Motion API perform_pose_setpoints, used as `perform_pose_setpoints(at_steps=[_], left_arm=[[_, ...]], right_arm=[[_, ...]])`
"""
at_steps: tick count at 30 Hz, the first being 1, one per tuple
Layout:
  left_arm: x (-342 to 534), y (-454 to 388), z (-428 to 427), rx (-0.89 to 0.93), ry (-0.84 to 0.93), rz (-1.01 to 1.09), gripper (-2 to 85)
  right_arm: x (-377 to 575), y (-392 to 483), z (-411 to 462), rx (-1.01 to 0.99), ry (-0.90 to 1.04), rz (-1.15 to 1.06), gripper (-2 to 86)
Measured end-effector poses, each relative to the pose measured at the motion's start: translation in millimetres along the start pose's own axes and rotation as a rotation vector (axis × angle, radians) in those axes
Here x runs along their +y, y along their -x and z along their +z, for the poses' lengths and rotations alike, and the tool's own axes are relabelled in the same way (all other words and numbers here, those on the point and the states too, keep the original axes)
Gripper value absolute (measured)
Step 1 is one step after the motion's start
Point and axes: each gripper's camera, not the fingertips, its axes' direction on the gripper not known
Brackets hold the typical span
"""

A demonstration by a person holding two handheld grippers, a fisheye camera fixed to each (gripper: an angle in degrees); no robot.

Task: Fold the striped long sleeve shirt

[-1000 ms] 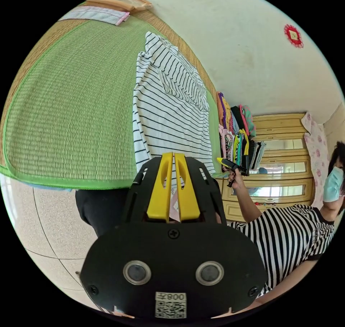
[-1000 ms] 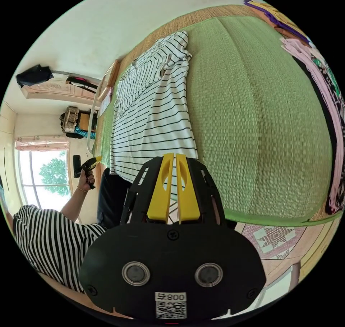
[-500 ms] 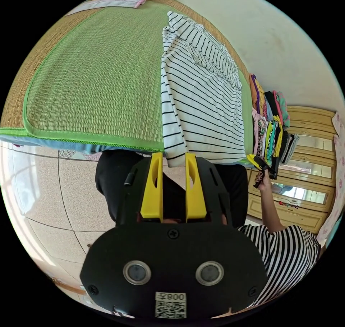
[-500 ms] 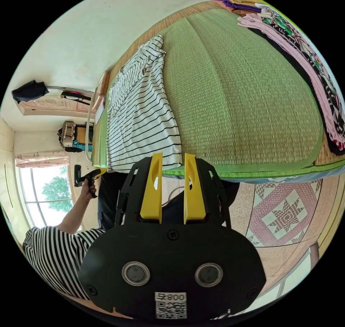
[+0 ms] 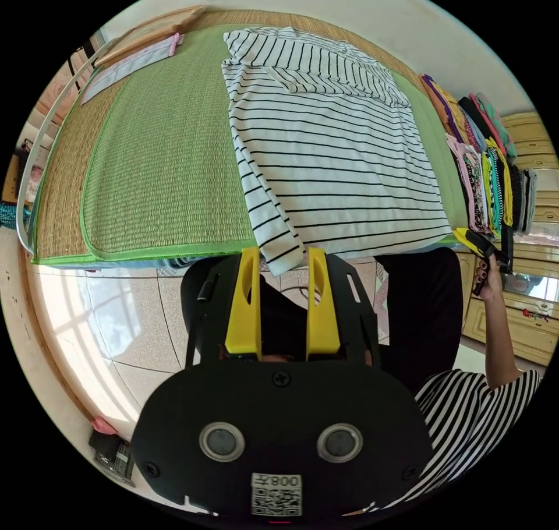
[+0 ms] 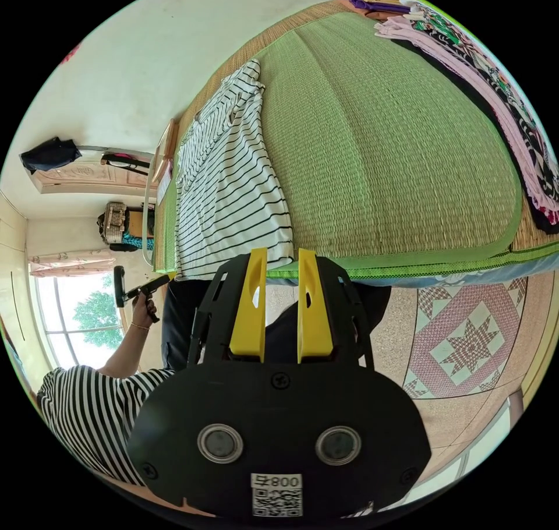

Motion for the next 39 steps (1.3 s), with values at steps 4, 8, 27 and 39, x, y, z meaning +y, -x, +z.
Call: perform_pose_setpoints(at_steps=[4,8,27,39], left_arm=[[17.6,-11.0,-11.9,-0.042,-0.034,0.03,12.7],[18.5,-10.9,1.8,-0.029,0.011,0.034,12.1],[134.1,133.6,-4.2,0.239,-0.07,-0.215,1.4],[183.0,181.8,36.2,0.261,-0.044,-0.227,1.3]], right_arm=[[5.1,3.7,-7.8,0.008,0.018,-0.011,8.6],[10.5,5.3,-13.8,0.012,0.033,-0.008,8.6],[27.5,46.2,-80.8,0.132,0.029,-0.07,10.5],[11.2,79.9,-97.8,0.27,0.081,-0.092,9.7]])
